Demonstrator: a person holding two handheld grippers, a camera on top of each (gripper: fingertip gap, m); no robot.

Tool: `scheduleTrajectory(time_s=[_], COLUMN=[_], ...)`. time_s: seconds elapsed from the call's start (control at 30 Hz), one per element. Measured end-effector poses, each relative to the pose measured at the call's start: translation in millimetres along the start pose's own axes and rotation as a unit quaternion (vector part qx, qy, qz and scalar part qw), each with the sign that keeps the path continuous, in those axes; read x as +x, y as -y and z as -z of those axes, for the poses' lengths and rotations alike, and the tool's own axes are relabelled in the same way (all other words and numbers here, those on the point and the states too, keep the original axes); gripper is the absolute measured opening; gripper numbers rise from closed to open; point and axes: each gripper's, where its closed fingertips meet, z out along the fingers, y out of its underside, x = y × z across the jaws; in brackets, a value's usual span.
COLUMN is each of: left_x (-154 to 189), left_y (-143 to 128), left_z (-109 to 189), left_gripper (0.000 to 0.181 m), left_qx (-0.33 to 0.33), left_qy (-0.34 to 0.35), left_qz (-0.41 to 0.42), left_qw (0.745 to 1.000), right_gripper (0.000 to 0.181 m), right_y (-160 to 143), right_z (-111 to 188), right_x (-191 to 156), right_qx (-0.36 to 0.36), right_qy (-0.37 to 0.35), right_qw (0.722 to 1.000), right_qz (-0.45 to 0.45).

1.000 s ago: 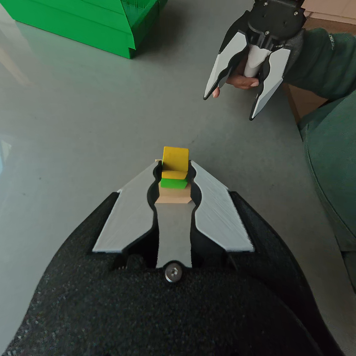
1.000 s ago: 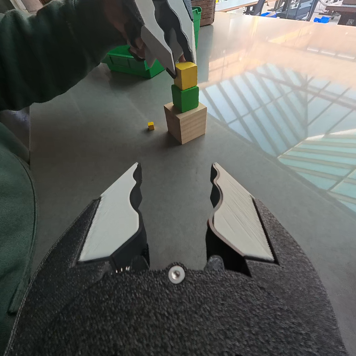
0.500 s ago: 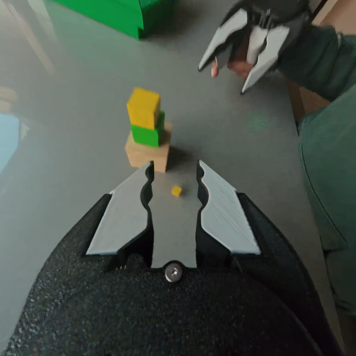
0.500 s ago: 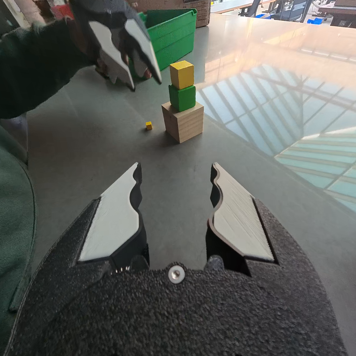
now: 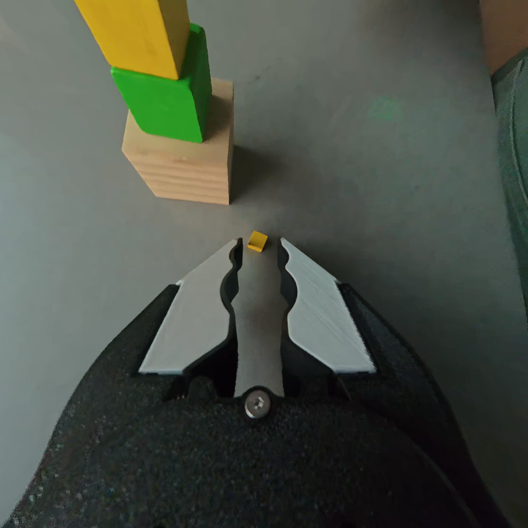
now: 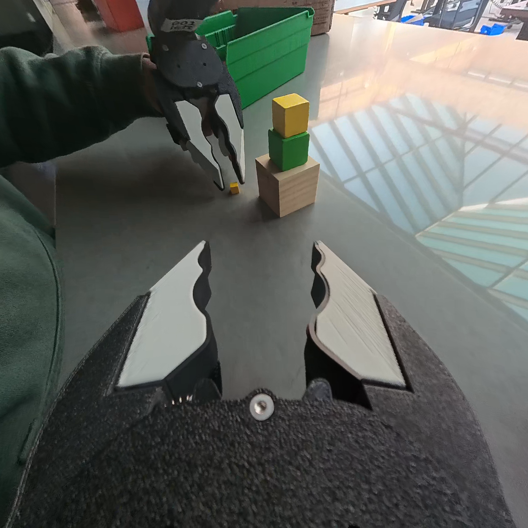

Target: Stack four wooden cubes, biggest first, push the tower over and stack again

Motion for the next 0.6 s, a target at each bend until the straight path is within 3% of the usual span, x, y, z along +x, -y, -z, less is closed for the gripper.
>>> scheduleTrajectory(time_s=[0.27, 0.5, 0.6], left_x=[-3.7, -13.6, -14.6], left_y=[4.6, 77.9, 104.4], left_z=[1.4, 60.0, 68.5], left_gripper=[0.011, 0.01, 0.01], left_qx=[0.002, 0.107, 0.121], left_qy=[0.02, 0.057, 0.065], left_qz=[-0.01, -0.003, -0.02], left_qw=[1.0, 0.993, 0.99], right_gripper=[0.071, 0.071, 0.071], right_y=[-3.4, -2.7, -4.4], right_z=[0.4, -0.4, 2.1], right_x=[3.4, 0.9, -0.7], right_qx=[-0.001, -0.001, 0.001], right_qy=[-0.002, -0.001, -0.005], right_qw=[1.0, 1.0, 1.0], right_qz=[-0.006, -0.003, -0.006])
